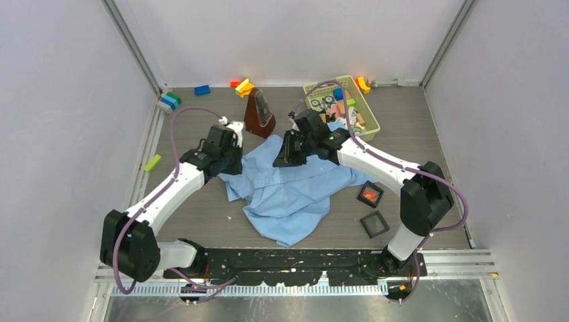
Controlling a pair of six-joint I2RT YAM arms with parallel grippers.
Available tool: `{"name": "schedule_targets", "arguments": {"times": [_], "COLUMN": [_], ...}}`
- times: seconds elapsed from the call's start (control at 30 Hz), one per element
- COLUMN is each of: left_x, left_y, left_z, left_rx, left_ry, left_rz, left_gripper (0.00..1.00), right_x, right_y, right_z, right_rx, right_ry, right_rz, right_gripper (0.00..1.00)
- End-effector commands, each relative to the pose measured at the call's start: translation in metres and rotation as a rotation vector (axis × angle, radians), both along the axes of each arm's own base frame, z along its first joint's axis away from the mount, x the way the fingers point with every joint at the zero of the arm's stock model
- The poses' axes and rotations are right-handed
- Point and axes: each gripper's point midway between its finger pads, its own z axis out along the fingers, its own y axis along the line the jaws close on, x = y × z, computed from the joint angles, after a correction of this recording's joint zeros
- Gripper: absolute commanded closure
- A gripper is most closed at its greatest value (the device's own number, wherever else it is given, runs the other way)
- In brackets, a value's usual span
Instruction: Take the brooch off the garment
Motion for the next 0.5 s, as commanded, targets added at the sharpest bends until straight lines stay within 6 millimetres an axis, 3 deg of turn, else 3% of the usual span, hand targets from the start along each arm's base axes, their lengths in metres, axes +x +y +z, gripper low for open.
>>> {"name": "schedule_targets", "arguments": {"times": [0.0,0.13,0.2,0.23,0.27,0.3,0.47], "left_x": [-0.001,-0.010,-0.013,-0.015,-0.017,-0.019,-0.024], "left_y": [-0.028,-0.035,-0.042,-0.046,-0.050,-0.055,-0.074], "left_z": [0.029,0.035,0.041,0.045,0.049,0.054,0.083], "left_rx": [-0.236,-0.325,-0.406,-0.454,-0.501,-0.552,-0.787], "left_ry": [-0.031,0.018,0.038,0.049,0.060,0.071,0.105], "left_rz": [-0.062,-0.100,-0.134,-0.155,-0.175,-0.188,-0.284], "left_gripper": [1.00,1.00,1.00,1.00,1.00,1.00,1.00], "right_x": [0.001,0.006,0.006,0.008,0.005,0.005,0.001], "right_y": [-0.007,-0.016,-0.020,-0.019,-0.020,-0.015,-0.002], "right_z": [-0.014,-0.017,-0.015,-0.005,-0.009,0.007,0.036], "right_rx": [-0.040,-0.061,-0.051,-0.017,-0.003,0.064,0.289], "right_ry": [0.006,-0.006,-0.008,-0.030,-0.017,-0.050,-0.096], "right_rz": [-0.012,-0.047,-0.061,-0.061,-0.064,-0.050,-0.036], "right_gripper": [0.99,0.96,0.75,0.59,0.53,0.44,0.35]}}
